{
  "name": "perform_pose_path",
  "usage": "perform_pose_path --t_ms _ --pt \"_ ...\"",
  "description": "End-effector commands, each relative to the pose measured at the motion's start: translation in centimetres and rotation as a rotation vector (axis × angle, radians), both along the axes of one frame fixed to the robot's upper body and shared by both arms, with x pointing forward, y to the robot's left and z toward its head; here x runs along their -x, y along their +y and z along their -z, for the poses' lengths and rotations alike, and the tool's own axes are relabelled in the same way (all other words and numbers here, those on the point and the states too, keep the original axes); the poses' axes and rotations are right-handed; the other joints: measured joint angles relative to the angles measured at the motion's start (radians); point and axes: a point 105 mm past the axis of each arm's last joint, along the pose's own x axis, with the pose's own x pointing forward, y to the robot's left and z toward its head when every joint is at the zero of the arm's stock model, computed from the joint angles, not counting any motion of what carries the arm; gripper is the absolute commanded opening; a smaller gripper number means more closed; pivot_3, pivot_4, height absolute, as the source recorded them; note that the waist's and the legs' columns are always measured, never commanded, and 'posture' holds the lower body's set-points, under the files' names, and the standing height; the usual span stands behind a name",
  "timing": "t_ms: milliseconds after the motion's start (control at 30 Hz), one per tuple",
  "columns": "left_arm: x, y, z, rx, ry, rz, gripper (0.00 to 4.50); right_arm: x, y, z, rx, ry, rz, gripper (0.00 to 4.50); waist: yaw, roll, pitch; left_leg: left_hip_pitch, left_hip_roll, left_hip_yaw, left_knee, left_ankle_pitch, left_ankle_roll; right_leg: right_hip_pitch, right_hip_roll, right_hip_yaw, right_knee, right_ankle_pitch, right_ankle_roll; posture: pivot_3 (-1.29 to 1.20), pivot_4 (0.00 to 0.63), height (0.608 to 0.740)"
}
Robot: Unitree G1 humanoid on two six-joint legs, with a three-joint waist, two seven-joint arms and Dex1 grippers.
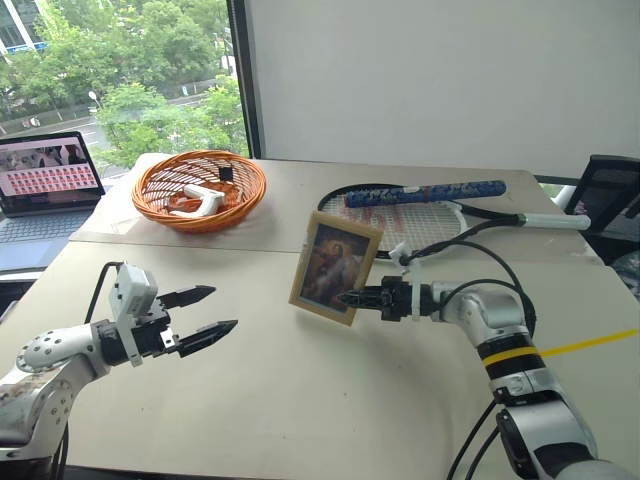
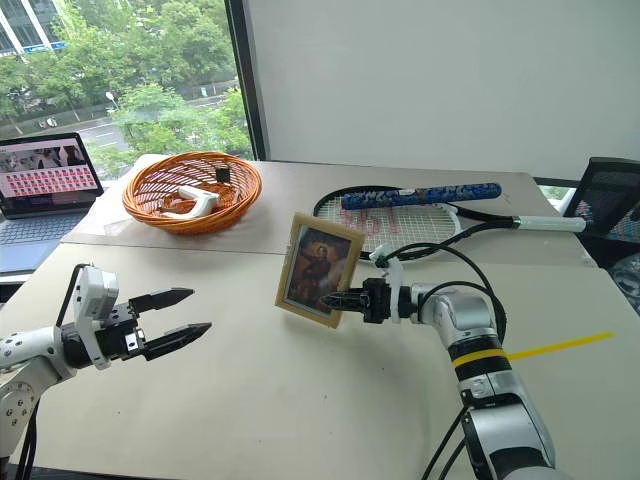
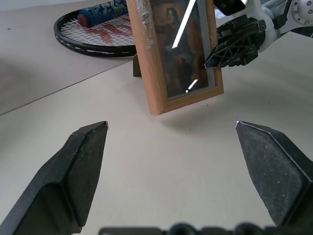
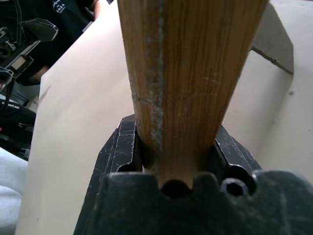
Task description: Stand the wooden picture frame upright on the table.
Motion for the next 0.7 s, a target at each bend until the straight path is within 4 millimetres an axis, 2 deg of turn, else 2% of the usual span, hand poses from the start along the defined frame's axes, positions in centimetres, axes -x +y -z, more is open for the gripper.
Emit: perform_pose_path --t_ms 33,267,367,667,700 --pt "0.1 -0.1 -0.5 -0.034 -0.034 0.033 4.50 1.5 1.0 0.3 -0.011 0.033 -0.048 1.26 -0.002 0.000 0.000 0.000 0.000 0.000 0.000 0.000 0.000 0.000 0.000 0.000 0.000 0.000 0.000 0.00 0.150 0.723" --pt "0.0 -0.6 0.3 -0.068 -0.023 0.065 4.50 2.8 1.7 1.2 0.079 -0.029 -0.091 1.25 -0.004 0.000 0.000 0.000 0.000 0.000 0.000 0.000 0.000 0.000 0.000 0.000 0.000 0.000 0.000 0.00 0.150 0.723" --pt "-0.4 -0.7 0.2 -0.062 -0.027 0.064 4.50 2.7 1.8 1.7 0.182 -0.141 -0.095 1.24 -0.005 0.000 0.000 0.000 0.000 0.000 0.000 0.000 0.000 0.000 0.000 0.000 0.000 0.000 0.000 0.00 0.150 0.723" --pt "-1.1 -1.1 0.5 -0.069 -0.028 0.091 4.50 2.6 1.7 1.6 0.314 -0.287 -0.096 1.23 -0.006 0.000 0.000 0.001 0.000 0.000 0.001 0.000 0.000 0.001 0.000 0.000 0.000 0.000 0.000 0.00 0.150 0.723" --pt "-1.2 -1.1 0.5 -0.068 -0.028 0.094 4.50 2.4 1.6 1.3 0.313 -0.301 -0.082 1.73 -0.005 0.000 0.000 0.001 0.000 0.000 0.001 0.000 0.000 0.001 0.000 0.000 0.000 0.000 0.000 0.00 0.150 0.723"
